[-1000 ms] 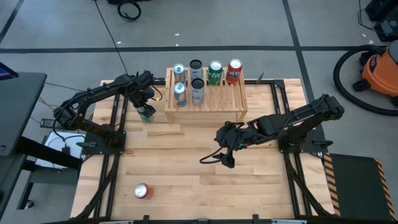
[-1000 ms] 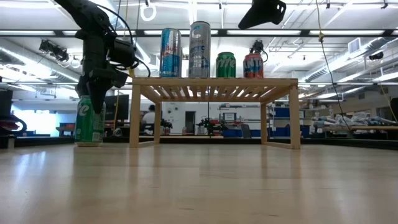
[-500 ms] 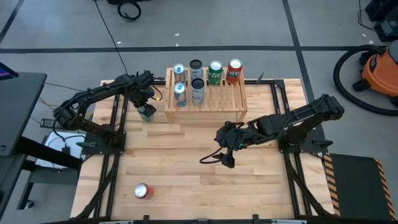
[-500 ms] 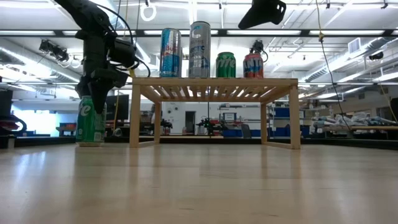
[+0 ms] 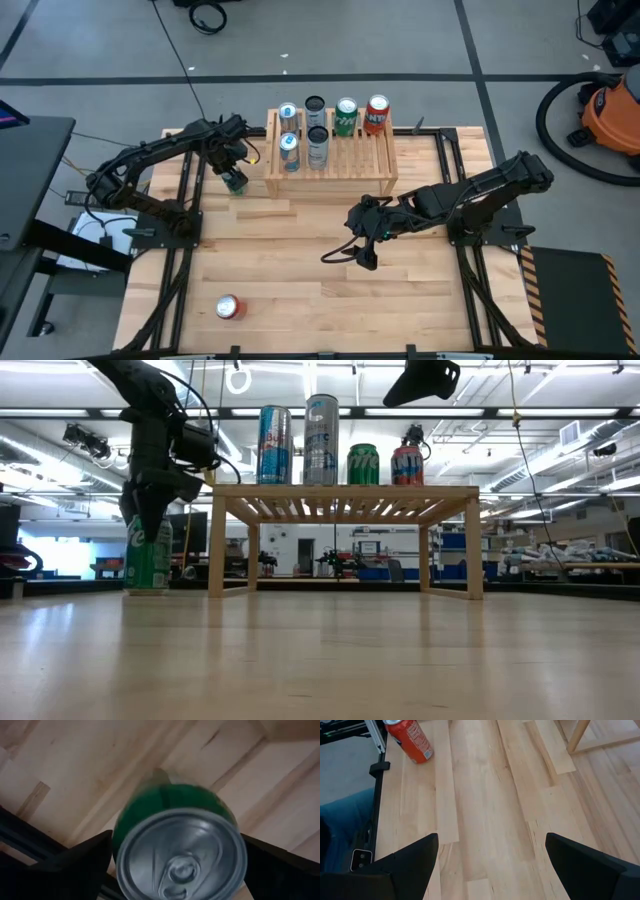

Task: Place canned beverage on shelf
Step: Put the green soda can aligned with the other green soda can on the shelf

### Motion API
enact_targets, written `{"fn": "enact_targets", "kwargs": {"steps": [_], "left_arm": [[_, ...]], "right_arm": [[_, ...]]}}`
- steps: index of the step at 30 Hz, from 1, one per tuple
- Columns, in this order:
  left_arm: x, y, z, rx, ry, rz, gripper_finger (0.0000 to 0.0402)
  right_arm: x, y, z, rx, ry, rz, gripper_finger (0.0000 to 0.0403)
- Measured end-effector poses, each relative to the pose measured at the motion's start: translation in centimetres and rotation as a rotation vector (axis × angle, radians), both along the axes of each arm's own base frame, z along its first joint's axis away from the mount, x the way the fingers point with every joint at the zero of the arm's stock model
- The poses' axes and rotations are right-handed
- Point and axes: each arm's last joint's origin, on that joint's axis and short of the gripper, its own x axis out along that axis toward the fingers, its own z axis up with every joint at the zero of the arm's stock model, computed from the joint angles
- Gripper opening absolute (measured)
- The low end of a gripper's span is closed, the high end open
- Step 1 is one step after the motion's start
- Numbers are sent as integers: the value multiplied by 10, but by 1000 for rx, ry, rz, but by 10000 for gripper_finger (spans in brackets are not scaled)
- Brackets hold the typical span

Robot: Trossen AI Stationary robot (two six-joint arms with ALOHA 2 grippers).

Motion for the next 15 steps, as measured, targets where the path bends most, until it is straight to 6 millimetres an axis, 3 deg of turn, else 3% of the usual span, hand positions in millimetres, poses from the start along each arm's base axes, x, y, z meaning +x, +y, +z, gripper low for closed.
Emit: {"fn": "enact_targets", "kwargs": {"steps": [15], "left_arm": [[2, 2, 0, 12, -15, -15, 394]], "right_arm": [[0, 0, 0, 0, 0, 0, 378]]}}
